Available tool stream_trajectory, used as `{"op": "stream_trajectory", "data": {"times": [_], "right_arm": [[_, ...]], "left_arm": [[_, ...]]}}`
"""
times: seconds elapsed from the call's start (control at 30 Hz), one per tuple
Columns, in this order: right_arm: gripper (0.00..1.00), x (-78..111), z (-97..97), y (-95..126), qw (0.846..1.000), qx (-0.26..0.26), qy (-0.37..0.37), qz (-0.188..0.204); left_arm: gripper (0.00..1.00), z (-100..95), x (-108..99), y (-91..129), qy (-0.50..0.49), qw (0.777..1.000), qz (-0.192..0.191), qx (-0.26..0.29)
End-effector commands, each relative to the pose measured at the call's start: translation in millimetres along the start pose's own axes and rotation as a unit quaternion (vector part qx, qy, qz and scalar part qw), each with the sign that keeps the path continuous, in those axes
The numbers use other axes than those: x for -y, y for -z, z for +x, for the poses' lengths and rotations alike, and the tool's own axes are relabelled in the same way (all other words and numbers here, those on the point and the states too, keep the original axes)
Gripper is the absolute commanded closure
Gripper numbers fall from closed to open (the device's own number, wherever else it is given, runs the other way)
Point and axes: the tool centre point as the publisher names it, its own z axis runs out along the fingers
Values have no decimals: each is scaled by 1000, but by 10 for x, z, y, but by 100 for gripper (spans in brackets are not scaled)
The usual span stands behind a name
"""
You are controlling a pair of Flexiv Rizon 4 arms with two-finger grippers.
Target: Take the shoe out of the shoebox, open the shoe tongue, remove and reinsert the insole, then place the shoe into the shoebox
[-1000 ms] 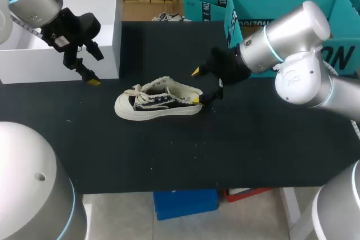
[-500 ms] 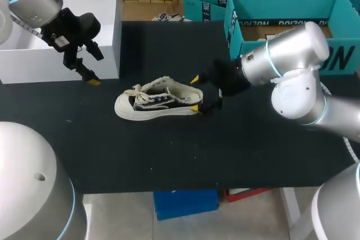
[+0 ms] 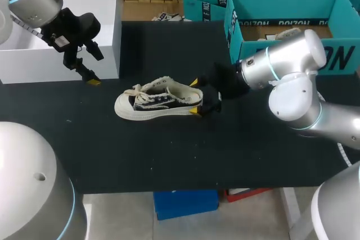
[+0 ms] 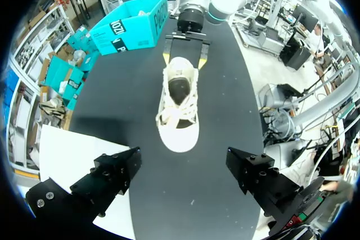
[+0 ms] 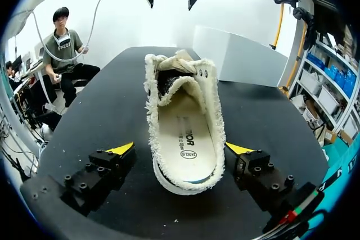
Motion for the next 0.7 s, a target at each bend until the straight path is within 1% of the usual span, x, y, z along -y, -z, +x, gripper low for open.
{"op": "stream_trajectory", "data": {"times": [0.03,0.7], "right_arm": [[0,37,-22,-89,1000,-3,-1,-6],[0,96,-80,-219,1000,-12,-6,-18]], "left_arm": [[0,6,-11,-7,-1,1000,1,2],[0,6,-11,-7,-1,1000,1,2]]}}
